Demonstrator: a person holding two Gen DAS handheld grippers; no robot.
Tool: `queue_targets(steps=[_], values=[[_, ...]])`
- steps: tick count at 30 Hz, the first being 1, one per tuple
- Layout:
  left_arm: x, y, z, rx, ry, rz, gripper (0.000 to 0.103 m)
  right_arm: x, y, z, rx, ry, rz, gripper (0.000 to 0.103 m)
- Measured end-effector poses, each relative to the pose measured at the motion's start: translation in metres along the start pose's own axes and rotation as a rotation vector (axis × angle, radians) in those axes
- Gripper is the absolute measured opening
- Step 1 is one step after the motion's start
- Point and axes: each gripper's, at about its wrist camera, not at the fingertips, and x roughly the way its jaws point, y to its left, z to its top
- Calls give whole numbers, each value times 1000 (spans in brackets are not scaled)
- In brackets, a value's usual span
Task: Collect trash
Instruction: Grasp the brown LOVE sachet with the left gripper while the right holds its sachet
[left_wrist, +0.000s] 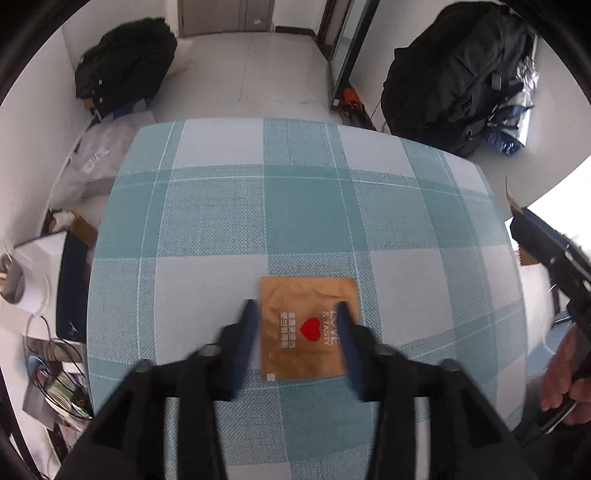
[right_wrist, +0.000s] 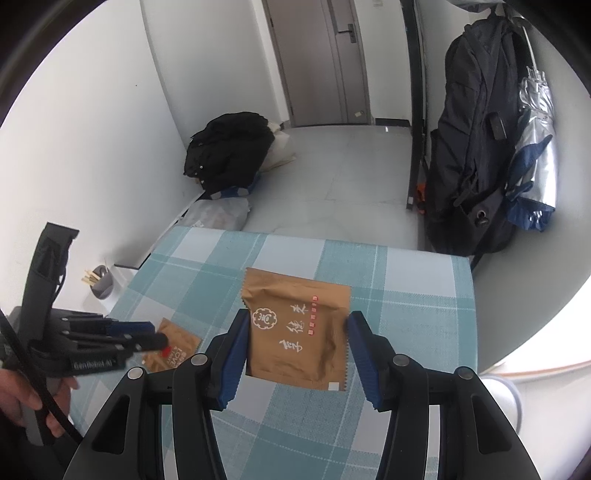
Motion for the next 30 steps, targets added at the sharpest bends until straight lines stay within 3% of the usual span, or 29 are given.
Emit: queue_targets(steps=[1, 2, 5, 10, 13, 15, 16, 19, 26, 30], values=[[0, -2, -1, 20, -5, 19, 70, -1, 0, 0, -1, -1, 0, 52], [2, -5, -2, 34, -4, 38, 74, -1, 0, 0, -2, -4, 2, 52], [10, -6, -2, 40, 40, 23, 74, -2, -2, 1, 2, -8, 2, 52], [21, -22, -8, 156, 43, 119, 91, -2, -4, 1, 10, -2, 0, 52], [21, -15, -7, 131, 45, 104, 88, -4, -6, 0, 13, -4, -2, 52], [18, -14, -7, 147, 38, 100, 76, -5, -8, 0, 12, -6, 0, 52], [15, -12, -7, 145, 23, 95, 60, -6, -9, 0, 11, -5, -5, 52], [13, -8, -4, 137, 26, 95, 47, -7, -13, -1, 20, -2, -5, 52], [12, -13, -4, 134, 27, 102, 41, -12, -12, -2, 16, -8, -3, 52], [9, -6, -3, 67, 25, 56, 40, -15, -11, -3, 13, -13, -3, 52]])
